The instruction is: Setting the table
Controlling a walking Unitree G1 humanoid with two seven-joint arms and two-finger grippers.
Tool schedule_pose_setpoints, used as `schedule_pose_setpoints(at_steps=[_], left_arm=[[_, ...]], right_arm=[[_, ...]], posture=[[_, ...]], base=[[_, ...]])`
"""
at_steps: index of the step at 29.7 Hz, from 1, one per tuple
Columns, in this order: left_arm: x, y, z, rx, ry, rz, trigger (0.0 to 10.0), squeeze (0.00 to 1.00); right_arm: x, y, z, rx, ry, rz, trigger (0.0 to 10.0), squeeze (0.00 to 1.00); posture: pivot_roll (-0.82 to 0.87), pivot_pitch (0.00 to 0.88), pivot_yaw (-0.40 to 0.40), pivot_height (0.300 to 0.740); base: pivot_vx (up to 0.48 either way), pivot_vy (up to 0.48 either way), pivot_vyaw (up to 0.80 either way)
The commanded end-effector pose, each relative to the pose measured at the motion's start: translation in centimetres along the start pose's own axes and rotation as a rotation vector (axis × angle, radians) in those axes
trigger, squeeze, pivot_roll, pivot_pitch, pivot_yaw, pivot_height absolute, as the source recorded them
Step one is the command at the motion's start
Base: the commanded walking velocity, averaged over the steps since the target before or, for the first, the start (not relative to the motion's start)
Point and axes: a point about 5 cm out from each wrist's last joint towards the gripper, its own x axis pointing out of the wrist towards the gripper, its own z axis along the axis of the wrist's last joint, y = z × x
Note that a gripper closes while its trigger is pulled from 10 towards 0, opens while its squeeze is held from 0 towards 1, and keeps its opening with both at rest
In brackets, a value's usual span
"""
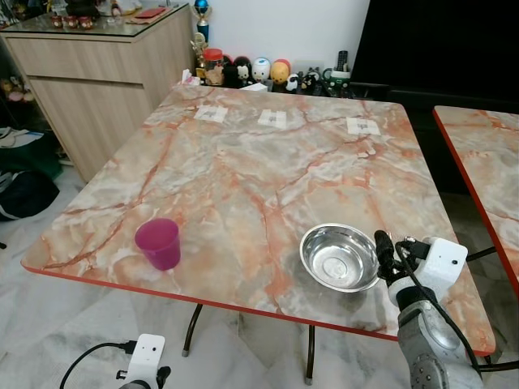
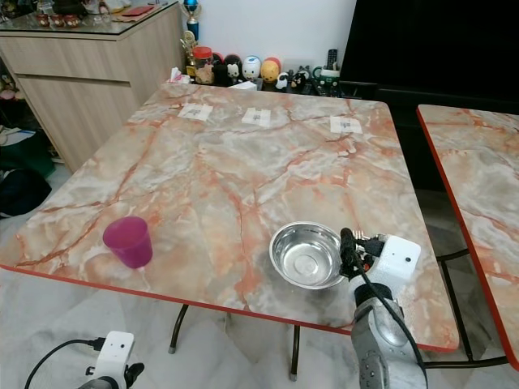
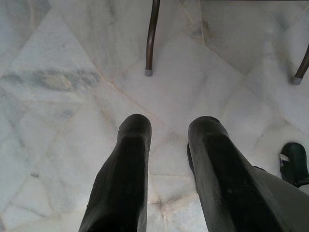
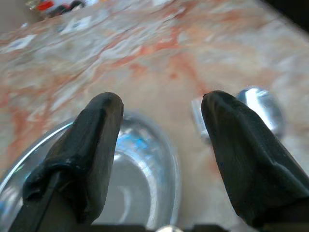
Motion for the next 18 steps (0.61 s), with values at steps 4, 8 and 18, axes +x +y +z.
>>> schedule_pose_setpoints(at_steps=[4, 8, 18], left_arm=[[-0.1, 0.2, -0.1, 0.018, 0.006, 0.000, 10.0, 0.00], [-0.1, 0.0, -0.2, 0.019, 0.008, -0.005, 10.0, 0.00], [0.0, 0.2, 0.0, 0.021, 0.006, -0.005, 10.0, 0.00]], right_arm=[[-0.1, -0.1, 0.3, -0.009, 0.055, 0.064, 10.0, 0.00], [0.1, -0.9, 0.3, -0.020, 0.056, -0.003, 10.0, 0.00], [-0.2, -0.9, -0.6, 0.049, 0.141, 0.020, 10.0, 0.00]], posture=[[0.06, 0.000, -0.014, 0.740], [0.06, 0.000, -0.015, 0.740], [0.06, 0.000, -0.014, 0.740]], base=[[0.000, 0.000, 0.00], [0.000, 0.000, 0.00], [0.000, 0.000, 0.00]])
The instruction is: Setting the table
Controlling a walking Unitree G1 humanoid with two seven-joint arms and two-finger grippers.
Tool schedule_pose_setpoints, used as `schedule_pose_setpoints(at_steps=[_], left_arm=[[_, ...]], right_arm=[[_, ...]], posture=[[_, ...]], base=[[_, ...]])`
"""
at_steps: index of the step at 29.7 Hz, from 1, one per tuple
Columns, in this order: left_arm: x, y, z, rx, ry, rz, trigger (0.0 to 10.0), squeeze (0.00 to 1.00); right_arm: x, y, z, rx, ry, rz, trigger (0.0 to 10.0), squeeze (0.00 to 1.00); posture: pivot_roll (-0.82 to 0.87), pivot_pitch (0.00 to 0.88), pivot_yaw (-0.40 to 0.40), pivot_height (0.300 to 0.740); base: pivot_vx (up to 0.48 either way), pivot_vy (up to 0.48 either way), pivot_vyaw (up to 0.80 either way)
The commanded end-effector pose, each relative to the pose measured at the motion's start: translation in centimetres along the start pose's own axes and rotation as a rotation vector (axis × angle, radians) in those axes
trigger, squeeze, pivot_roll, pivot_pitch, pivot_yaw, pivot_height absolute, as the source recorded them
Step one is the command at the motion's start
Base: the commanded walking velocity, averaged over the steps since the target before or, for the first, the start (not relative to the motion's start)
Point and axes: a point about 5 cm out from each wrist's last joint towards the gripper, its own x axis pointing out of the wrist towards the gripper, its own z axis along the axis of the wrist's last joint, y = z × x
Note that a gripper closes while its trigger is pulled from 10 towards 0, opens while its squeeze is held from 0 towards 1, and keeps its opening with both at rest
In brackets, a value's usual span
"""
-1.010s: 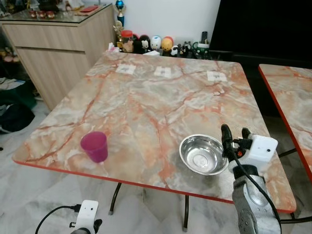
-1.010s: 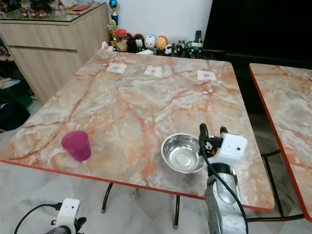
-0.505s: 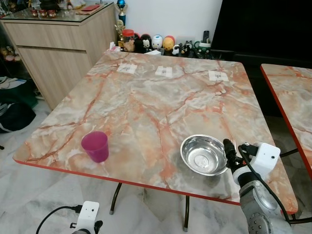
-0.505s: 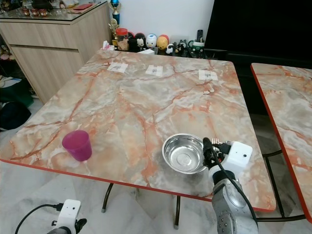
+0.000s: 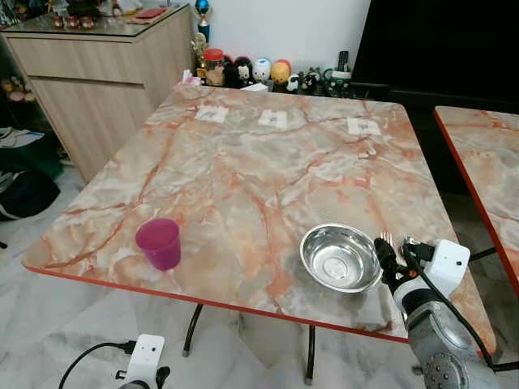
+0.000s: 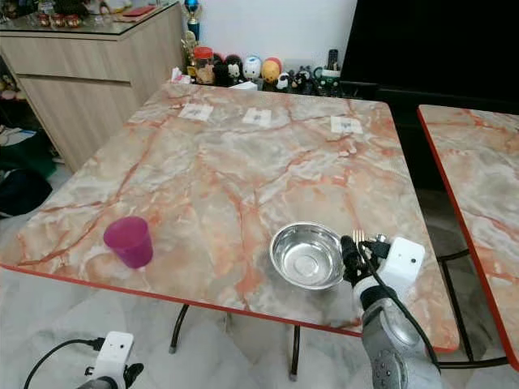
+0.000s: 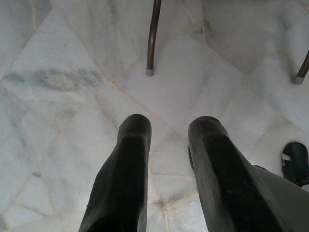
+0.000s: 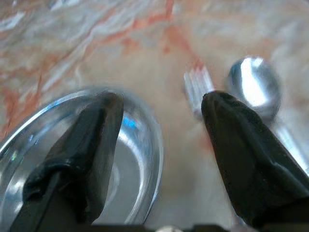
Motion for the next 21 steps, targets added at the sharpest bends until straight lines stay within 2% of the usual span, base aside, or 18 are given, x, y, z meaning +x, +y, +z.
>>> schedule_pose_setpoints(at_steps=[1, 5, 14, 21], left_arm=[[0.0, 0.0, 0.0, 0.017, 0.006, -0.007, 10.0, 0.00], [0.0, 0.1, 0.1, 0.014, 0.003, -0.002, 10.0, 0.00], [-0.1, 0.4, -0.2, 0.006, 0.009, 0.006, 10.0, 0.00], [0.0, 0.4, 0.0, 0.005, 0.005, 0.006, 10.0, 0.00]], right_arm=[[0.0, 0.2, -0.2, 0.005, 0.027, 0.022, 10.0, 0.00], [0.4, 0.2, -0.5, 0.064, 0.044, 0.028, 10.0, 0.00], [0.5, 0.3, -1.0, 0.067, 0.082, 0.030, 10.0, 0.00], [0.7, 0.6, -1.7, 0.104, 0.122, 0.043, 10.0, 0.00]], posture=[[0.06, 0.000, -0.014, 0.740], [0.06, 0.004, -0.016, 0.740], [0.07, 0.015, -0.018, 0.740], [0.07, 0.028, -0.018, 0.740]], base=[[0.000, 0.000, 0.00], [0.000, 0.000, 0.00], [0.000, 0.000, 0.00], [0.000, 0.000, 0.00]])
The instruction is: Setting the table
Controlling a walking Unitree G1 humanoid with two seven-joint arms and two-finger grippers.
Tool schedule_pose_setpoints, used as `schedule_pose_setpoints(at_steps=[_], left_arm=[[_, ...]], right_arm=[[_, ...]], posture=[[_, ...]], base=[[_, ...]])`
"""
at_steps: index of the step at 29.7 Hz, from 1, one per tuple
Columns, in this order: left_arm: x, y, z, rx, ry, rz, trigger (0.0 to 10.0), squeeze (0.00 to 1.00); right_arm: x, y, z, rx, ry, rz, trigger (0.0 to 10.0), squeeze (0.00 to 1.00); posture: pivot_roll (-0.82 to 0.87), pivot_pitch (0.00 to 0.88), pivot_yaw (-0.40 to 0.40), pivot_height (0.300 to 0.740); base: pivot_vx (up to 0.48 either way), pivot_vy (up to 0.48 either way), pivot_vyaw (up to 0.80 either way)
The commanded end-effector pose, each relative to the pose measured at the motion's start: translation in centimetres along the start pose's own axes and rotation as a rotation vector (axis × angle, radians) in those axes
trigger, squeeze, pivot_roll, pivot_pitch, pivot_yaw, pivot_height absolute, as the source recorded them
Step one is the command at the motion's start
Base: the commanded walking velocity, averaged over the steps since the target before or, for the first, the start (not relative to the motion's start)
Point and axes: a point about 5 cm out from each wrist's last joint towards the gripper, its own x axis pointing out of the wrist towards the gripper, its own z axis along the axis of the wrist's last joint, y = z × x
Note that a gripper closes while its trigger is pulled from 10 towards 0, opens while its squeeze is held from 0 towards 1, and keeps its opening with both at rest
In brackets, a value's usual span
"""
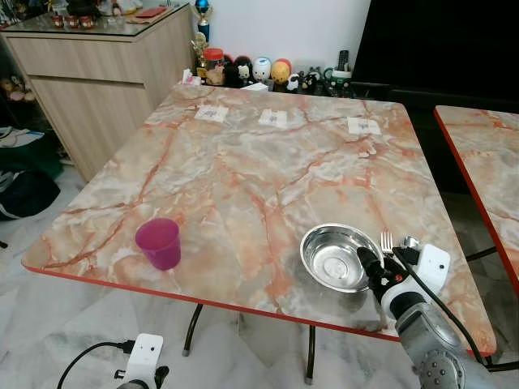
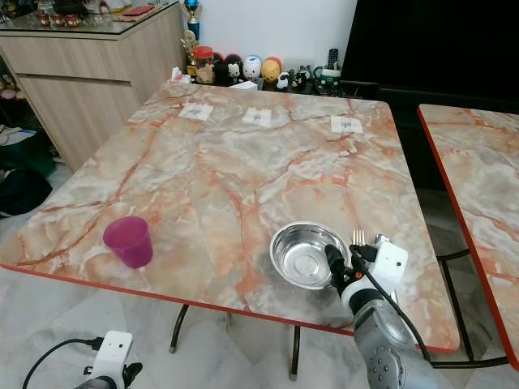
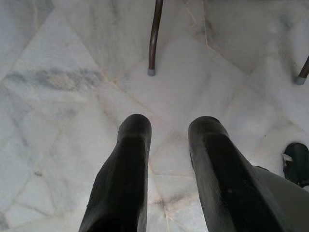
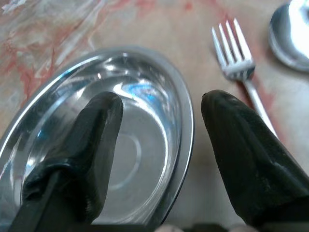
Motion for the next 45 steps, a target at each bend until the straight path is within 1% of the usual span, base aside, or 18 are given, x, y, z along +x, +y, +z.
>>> schedule_pose_setpoints(at_steps=[1, 8, 9, 10, 11, 12, 27, 39, 41, 42, 44, 45], left_arm=[[0.0, 0.2, 0.0, 0.006, 0.006, 0.002, 10.0, 0.00], [0.0, 0.2, 0.0, 0.015, 0.007, -0.001, 10.0, 0.00], [0.0, 0.2, -0.1, 0.022, 0.010, -0.004, 10.0, 0.00], [0.0, 0.1, -0.2, 0.023, 0.011, -0.004, 10.0, 0.00], [0.0, 0.1, -0.2, 0.024, 0.011, -0.005, 10.0, 0.00], [-0.1, 0.1, -0.2, 0.024, 0.012, -0.005, 10.0, 0.00], [-0.1, 0.1, -0.3, 0.031, 0.013, -0.009, 10.0, 0.00], [-0.1, -0.2, -0.5, 0.042, 0.020, -0.016, 10.0, 0.00], [-0.1, -0.3, -0.5, 0.042, 0.021, -0.016, 10.0, 0.00], [-0.1, -0.3, -0.5, 0.043, 0.022, -0.015, 10.0, 0.00], [-0.1, -0.3, -0.6, 0.044, 0.024, -0.015, 10.0, 0.00], [-0.1, -0.3, -0.6, 0.044, 0.024, -0.015, 10.0, 0.00]], right_arm=[[0.2, 0.1, -0.3, 0.011, 0.030, 0.004, 10.0, 0.00], [0.4, 0.1, -0.6, 0.024, 0.044, 0.005, 10.0, 0.00], [0.4, 0.2, -0.6, 0.033, 0.042, 0.010, 4.5, 0.00], [0.4, 0.2, -0.6, 0.037, 0.042, 0.011, 1.1, 0.00], [0.4, 0.2, -0.6, 0.039, 0.043, 0.011, 1.1, 0.00], [0.5, 0.2, -0.6, 0.039, 0.044, 0.011, 0.0, 0.00], [0.7, 0.5, -0.8, 0.038, 0.051, 0.020, 0.0, 0.00], [0.8, 0.5, -0.7, 0.036, 0.033, 0.005, 0.0, 0.00], [0.9, 0.5, -0.1, 0.052, -0.025, -0.009, 0.0, 0.00], [0.8, 0.5, 1.1, 0.072, -0.133, -0.018, 0.0, 0.00], [0.5, 1.0, 2.3, 0.132, -0.236, 0.008, 0.0, 0.00], [0.5, 1.0, 2.6, 0.137, -0.258, 0.008, 0.0, 0.00]], posture=[[0.08, 0.030, -0.018, 0.740], [0.08, 0.030, -0.017, 0.740], [0.08, 0.029, -0.016, 0.740], [0.08, 0.029, -0.016, 0.740], [0.08, 0.029, -0.016, 0.740], [0.08, 0.029, -0.016, 0.740], [0.08, 0.025, -0.018, 0.740], [0.08, 0.021, -0.018, 0.740], [0.08, 0.019, -0.019, 0.740], [0.08, 0.019, -0.019, 0.740], [0.08, 0.019, -0.019, 0.740], [0.08, 0.019, -0.019, 0.740]], base=[[0.000, 0.000, 0.00], [0.000, 0.000, 0.00], [0.000, 0.000, 0.00], [0.000, 0.000, 0.00], [0.000, 0.000, 0.00], [0.000, 0.000, 0.00], [0.000, 0.000, 0.00], [0.000, 0.000, 0.00], [0.000, 0.000, 0.00], [0.000, 0.000, 0.00], [0.000, 0.000, 0.00], [0.000, 0.000, 0.00]])
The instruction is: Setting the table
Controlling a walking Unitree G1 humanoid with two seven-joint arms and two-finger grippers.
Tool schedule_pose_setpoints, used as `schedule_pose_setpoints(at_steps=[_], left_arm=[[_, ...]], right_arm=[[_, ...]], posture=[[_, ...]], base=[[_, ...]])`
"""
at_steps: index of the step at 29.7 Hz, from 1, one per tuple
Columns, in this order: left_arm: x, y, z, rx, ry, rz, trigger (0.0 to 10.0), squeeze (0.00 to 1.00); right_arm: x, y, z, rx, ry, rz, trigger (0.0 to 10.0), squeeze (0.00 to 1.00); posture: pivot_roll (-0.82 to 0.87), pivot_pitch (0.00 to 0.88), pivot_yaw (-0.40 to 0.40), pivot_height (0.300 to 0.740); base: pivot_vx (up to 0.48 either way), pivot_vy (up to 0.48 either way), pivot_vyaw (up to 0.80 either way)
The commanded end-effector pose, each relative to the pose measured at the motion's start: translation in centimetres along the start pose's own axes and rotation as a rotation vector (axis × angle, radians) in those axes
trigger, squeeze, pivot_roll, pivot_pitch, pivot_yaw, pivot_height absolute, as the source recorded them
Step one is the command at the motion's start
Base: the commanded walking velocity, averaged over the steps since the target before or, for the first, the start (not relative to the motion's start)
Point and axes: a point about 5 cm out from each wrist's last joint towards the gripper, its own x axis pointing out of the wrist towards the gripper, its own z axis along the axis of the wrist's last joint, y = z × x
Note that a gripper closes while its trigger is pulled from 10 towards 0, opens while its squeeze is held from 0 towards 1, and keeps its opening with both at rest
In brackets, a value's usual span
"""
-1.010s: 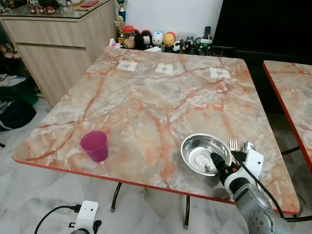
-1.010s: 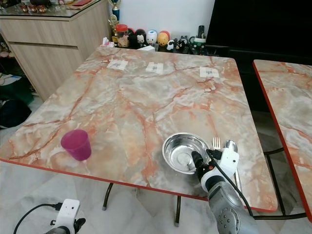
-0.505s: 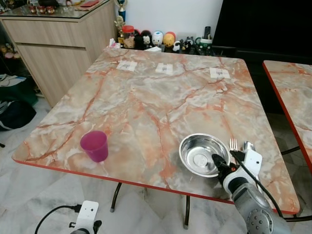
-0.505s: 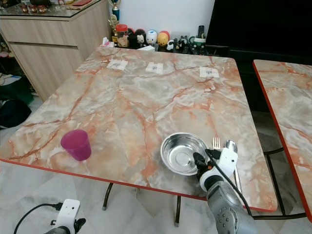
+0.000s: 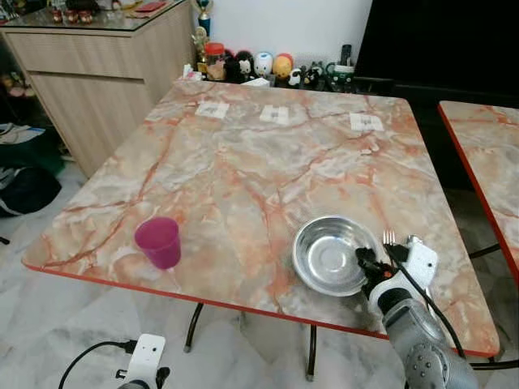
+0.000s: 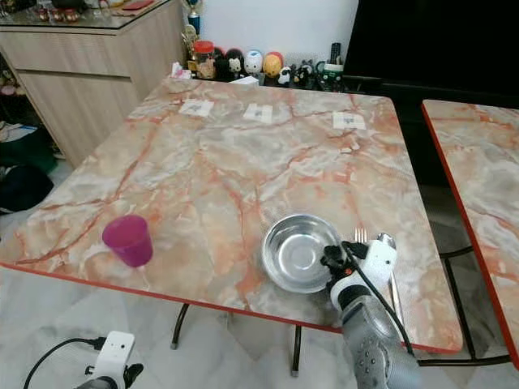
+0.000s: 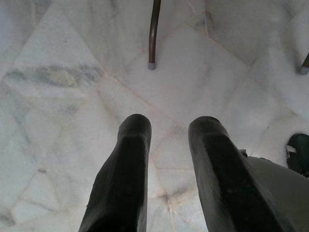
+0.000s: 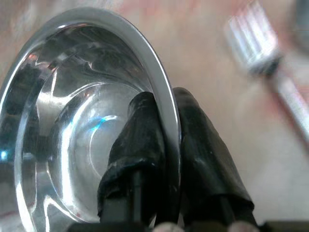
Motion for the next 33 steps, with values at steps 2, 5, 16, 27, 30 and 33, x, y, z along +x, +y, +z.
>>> schedule_pose_setpoints(at_steps=[2, 5, 16, 27, 30, 33], left_arm=[[-0.1, -0.2, -0.5, 0.020, 0.020, -0.007, 10.0, 0.00], [-0.1, -0.1, -0.5, 0.023, 0.023, -0.004, 10.0, 0.00], [-0.1, 0.0, -0.6, 0.052, 0.028, 0.000, 10.0, 0.00], [-0.3, 0.2, -1.1, 0.058, 0.044, -0.003, 10.0, 0.00], [-0.3, 0.4, -1.3, 0.059, 0.051, -0.002, 10.0, 0.00], [-0.3, 0.4, -1.3, 0.059, 0.053, -0.002, 10.0, 0.00]], right_arm=[[-0.1, 0.3, 2.6, 0.030, -0.190, -0.005, 0.0, 0.00], [-0.5, 0.5, 4.3, 0.115, -0.335, -0.008, 0.0, 0.00], [-1.0, 2.2, 4.9, 0.126, -0.440, 0.109, 10.0, 0.00], [-0.9, 1.8, 5.4, 0.118, -0.477, 0.105, 10.0, 0.00], [-0.8, 1.8, 5.4, 0.120, -0.479, 0.104, 10.0, 0.00], [-0.8, 1.8, 5.4, 0.119, -0.481, 0.104, 10.0, 0.00]], posture=[[0.08, 0.017, -0.019, 0.740], [0.08, 0.017, -0.020, 0.740], [0.07, 0.008, -0.021, 0.740], [0.06, 0.000, -0.019, 0.740], [0.07, 0.000, -0.020, 0.740], [0.07, 0.000, -0.020, 0.740]], base=[[0.000, 0.000, 0.00], [0.000, 0.000, 0.00], [0.000, -0.050, 0.00], [0.000, -0.471, 0.00], [0.000, -0.472, 0.00], [0.000, -0.470, 0.00]])
